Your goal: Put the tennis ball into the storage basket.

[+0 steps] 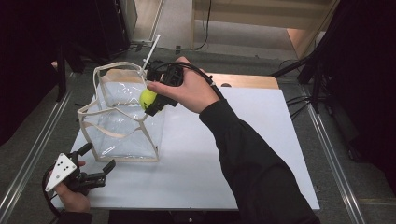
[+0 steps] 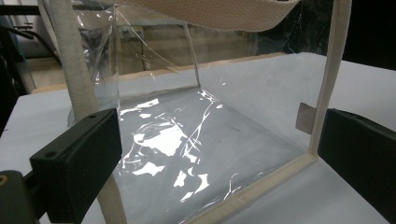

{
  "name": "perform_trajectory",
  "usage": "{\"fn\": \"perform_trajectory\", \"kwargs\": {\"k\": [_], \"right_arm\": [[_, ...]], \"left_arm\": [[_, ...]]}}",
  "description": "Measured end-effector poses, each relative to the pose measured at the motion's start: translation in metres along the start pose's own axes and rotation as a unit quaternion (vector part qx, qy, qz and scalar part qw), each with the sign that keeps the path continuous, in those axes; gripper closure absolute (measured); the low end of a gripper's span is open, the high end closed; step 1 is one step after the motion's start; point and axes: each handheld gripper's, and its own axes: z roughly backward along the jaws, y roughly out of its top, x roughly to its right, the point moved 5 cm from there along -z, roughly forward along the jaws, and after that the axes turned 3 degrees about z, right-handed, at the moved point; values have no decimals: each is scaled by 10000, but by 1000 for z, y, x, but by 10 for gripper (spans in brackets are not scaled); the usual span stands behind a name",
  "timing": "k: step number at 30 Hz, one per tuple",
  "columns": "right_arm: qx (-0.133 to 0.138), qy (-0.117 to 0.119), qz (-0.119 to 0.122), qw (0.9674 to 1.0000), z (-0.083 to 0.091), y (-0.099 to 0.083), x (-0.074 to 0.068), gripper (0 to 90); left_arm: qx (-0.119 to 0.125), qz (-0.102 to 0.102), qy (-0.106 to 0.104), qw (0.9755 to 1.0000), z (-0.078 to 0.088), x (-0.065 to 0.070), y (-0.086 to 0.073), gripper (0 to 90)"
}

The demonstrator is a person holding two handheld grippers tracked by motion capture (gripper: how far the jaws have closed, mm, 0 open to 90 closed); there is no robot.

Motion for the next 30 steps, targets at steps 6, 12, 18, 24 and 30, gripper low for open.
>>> {"fn": "perform_trajectory", "kwargs": {"k": [6, 12, 18, 24, 30], "right_arm": [[9, -7, 89, 10000, -2, 12, 1, 240], [-46, -40, 74, 10000, -7, 21, 1, 240], [-52, -22, 101, 9999, -15, 28, 5, 240], [-77, -7, 109, 9999, -23, 34, 8, 240], [-90, -54, 119, 9999, -30, 37, 12, 240]], "left_arm": [[4, 19, -3, 10000, 0, 0, 0, 0], [30, 35, -23, 10000, 0, 1, 0, 0], [29, 36, -29, 10000, 0, 1, 0, 0], [44, 42, -44, 10000, 0, 1, 0, 0], [32, 37, -39, 10000, 0, 1, 0, 0]]}}
